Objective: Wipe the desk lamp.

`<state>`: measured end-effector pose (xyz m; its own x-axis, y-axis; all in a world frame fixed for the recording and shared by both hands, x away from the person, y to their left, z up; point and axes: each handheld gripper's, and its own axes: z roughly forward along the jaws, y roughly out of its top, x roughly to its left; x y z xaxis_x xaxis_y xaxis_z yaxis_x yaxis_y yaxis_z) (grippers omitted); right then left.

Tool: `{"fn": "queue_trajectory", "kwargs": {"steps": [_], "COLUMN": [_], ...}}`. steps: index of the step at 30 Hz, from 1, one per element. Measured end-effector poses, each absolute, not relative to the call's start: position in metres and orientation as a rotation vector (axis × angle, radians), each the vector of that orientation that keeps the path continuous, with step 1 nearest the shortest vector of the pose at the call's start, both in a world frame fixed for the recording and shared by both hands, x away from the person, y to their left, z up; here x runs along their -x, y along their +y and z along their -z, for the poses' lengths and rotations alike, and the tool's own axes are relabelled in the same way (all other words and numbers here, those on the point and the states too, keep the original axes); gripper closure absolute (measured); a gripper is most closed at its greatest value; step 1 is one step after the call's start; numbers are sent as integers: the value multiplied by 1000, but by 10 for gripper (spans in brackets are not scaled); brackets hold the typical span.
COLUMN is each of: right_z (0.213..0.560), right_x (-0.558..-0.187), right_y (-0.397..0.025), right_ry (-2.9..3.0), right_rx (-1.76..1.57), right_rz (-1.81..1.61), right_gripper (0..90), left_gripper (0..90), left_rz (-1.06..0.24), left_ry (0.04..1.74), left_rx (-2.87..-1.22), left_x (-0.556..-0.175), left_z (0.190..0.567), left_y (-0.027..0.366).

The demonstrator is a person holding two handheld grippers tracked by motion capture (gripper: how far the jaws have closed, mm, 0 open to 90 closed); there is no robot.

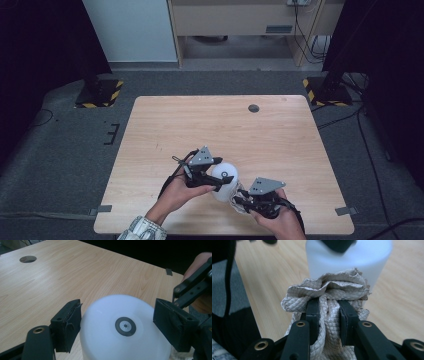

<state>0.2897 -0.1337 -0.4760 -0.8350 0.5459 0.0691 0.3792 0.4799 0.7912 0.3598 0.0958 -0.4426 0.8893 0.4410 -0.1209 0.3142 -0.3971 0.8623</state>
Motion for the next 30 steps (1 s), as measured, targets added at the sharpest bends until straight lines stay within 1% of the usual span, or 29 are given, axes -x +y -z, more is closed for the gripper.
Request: {"fn": "queue_trajectory", "kwargs": {"steps": [8,16,20,27,30], "right_z": [502,508,498,464,457], "right_x": [-293,-297,-295,-287,-284], "right_y": [-126,-129,-131,-132,-129], "right_ry": [2612,2611,2590,2518,2512], "right_rx": [-801,-841,-839,-791,-764], "right_rz": [-1179,-1139,-1189,-1336,-1352], "right_gripper": [734,734,734,735,735], "left_gripper": [221,222,223,223,223], "left_rz": [-149,-148,-147,-145,-146], "left_ry": [549,548,549,556,554], "left_rx": [-2022,-2024,-2023,-2021,-2024], "left_x": [-361,-361,-361,-361,-361], "left_z": [442,442,442,442,442], "left_y": [95,95,96,95,96]}}
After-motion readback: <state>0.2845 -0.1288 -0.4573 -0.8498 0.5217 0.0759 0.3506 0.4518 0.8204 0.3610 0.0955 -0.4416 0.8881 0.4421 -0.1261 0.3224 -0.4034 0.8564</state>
